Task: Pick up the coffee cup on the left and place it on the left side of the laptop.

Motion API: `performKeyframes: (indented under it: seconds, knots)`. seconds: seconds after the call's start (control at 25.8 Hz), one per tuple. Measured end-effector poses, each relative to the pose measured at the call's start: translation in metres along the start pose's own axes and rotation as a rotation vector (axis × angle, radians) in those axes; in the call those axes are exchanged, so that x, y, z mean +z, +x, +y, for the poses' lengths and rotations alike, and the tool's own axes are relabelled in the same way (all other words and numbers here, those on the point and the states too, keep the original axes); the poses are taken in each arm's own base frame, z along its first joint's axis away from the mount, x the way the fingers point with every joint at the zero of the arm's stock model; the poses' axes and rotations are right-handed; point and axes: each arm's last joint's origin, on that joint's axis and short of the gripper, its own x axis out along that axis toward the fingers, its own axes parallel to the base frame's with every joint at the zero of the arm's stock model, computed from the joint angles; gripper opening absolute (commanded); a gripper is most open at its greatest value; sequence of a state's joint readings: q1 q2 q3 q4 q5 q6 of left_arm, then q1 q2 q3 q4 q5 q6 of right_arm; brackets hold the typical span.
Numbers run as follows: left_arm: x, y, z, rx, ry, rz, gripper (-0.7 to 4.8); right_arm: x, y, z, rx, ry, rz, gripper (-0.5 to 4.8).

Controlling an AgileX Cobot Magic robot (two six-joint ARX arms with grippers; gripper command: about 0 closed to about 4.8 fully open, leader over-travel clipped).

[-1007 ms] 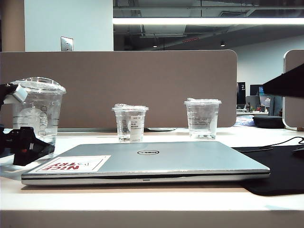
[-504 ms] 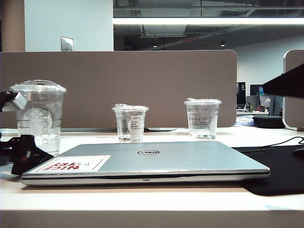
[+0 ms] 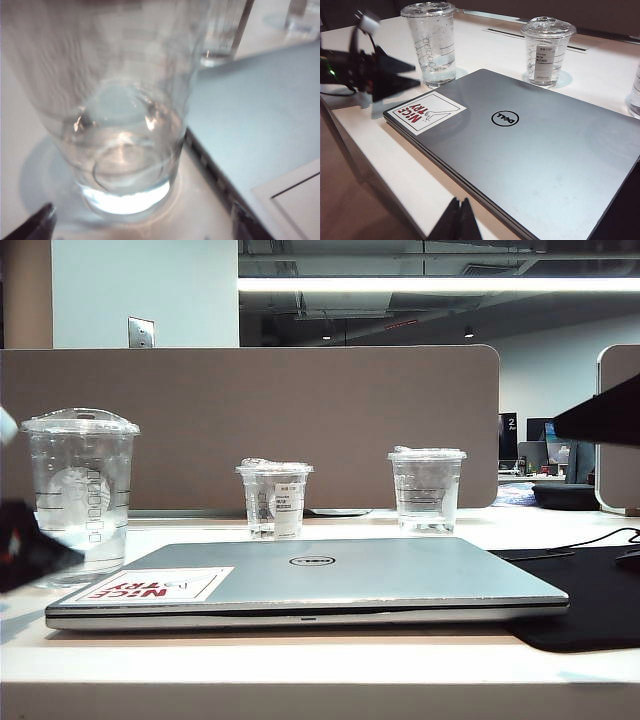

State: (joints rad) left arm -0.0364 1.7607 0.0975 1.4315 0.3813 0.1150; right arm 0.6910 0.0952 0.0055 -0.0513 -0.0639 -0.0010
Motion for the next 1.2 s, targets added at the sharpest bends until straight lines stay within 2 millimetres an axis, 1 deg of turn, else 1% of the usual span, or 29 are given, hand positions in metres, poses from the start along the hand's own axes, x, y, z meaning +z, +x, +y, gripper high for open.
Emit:
performKeyframes:
  seconds: [0.12, 0.19, 0.27, 0.35, 0.39, 0.43, 0.46, 0.7, 0.89, 0.97, 1.12, 1.2]
  knots:
    - [0.010, -0.014, -0.005, 0.008, 0.024, -0.058, 4.53, 0.000, 0.000, 0.000, 0.000, 0.000, 0.000, -0.04]
    - [0.018, -0.028, -0.009, 0.007, 0.045, -0.118, 4.15, 0.000, 0.000, 0.000, -0.001, 0.000, 0.000, -0.04]
    - [0.029, -0.032, -0.010, 0.011, 0.034, -0.168, 3.03, 0.000, 0.000, 0.000, 0.002, -0.001, -0.001, -0.05]
    - [0.031, -0.033, -0.010, 0.007, 0.029, -0.171, 0.98, 0.000, 0.000, 0.000, 0.001, 0.000, -0.006, -0.04]
    - [0.032, -0.034, -0.010, 0.004, 0.022, -0.169, 0.27, 0.001, -0.001, 0.000, 0.001, -0.001, -0.009, -0.04]
    - [0.033, -0.035, -0.011, 0.002, 0.011, -0.175, -0.12, 0.001, -0.001, 0.000, 0.000, -0.001, -0.015, -0.04]
    - [0.035, -0.035, -0.011, -0.003, 0.005, -0.183, -0.05, 0.001, -0.001, 0.000, 0.000, -0.001, -0.019, -0.04]
    - [0.044, -0.039, -0.012, -0.020, -0.041, -0.248, -0.05, 0.005, -0.004, 0.000, 0.001, -0.004, -0.069, -0.04]
    - [0.054, -0.045, -0.014, -0.063, -0.016, -0.319, -0.05, 0.008, -0.006, 0.000, 0.000, -0.007, -0.102, -0.04]
    - [0.063, -0.050, -0.016, -0.082, -0.023, -0.373, -0.05, 0.007, -0.006, 0.000, 0.000, -0.007, -0.102, -0.04]
    - [0.070, -0.057, -0.020, -0.178, 0.007, -0.405, -0.05, 0.007, -0.006, 0.000, 0.000, -0.006, -0.102, -0.04]
    - [0.078, -0.064, -0.023, -0.216, 0.010, -0.454, -0.05, 0.007, -0.006, 0.000, 0.000, -0.006, -0.102, -0.04]
